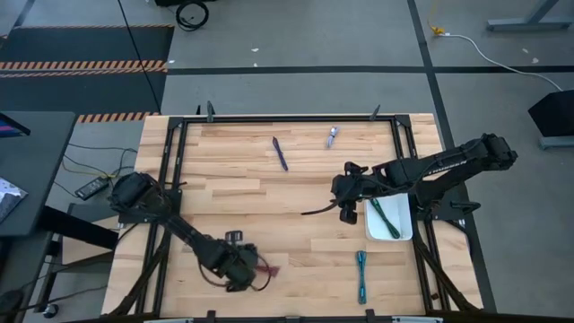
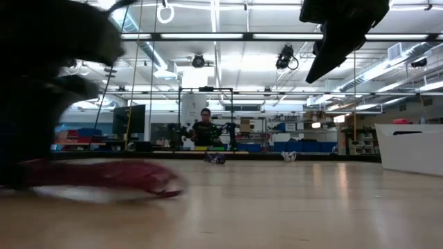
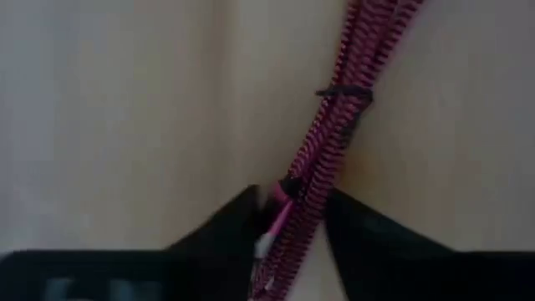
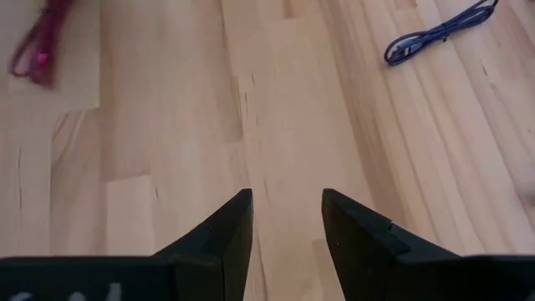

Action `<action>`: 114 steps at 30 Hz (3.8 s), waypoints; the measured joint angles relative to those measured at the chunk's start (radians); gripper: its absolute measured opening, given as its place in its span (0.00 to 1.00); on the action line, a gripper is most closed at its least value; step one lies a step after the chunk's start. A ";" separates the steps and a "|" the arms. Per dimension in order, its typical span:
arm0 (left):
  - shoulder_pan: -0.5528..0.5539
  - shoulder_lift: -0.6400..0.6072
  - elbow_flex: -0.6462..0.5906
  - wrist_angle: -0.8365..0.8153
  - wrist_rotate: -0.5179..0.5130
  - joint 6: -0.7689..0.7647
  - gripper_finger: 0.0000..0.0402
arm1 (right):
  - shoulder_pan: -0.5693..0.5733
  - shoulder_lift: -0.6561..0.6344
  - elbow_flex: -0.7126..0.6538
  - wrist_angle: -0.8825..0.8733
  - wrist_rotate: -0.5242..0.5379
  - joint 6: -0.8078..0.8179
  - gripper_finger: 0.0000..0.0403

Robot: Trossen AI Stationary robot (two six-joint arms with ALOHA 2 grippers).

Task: Pick and place USB-C Cables
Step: Put the pink charger cable into the white bin

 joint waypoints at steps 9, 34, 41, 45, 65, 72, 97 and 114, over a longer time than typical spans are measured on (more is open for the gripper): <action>0.059 -0.001 0.021 -0.016 -0.086 -0.040 0.10 | 0.002 0.000 0.000 0.000 0.000 -0.003 0.38; 0.166 -0.162 0.127 0.355 -0.767 0.438 0.10 | 0.091 -0.058 0.000 0.373 0.139 -0.316 0.38; 0.144 -0.167 0.125 0.397 -0.768 0.468 0.10 | 0.090 -0.058 0.000 0.482 -0.037 -0.385 0.39; 0.143 -0.167 0.125 0.408 -0.777 0.479 0.10 | 0.083 -0.053 0.000 0.517 -0.057 -0.387 0.39; 0.188 -0.167 0.125 0.521 -0.693 0.504 0.15 | 0.046 0.045 0.000 0.777 -0.188 -0.411 0.60; 0.188 -0.167 0.125 0.524 -0.688 0.505 0.13 | 0.046 0.070 0.000 0.830 -0.175 -0.403 0.57; 0.175 -0.167 0.124 0.399 -0.728 0.413 0.13 | 0.044 0.080 0.000 0.719 -0.141 -0.447 0.18; 0.173 -0.169 0.125 0.397 -0.767 0.398 0.14 | 0.045 0.082 0.000 0.883 -0.020 -0.342 0.91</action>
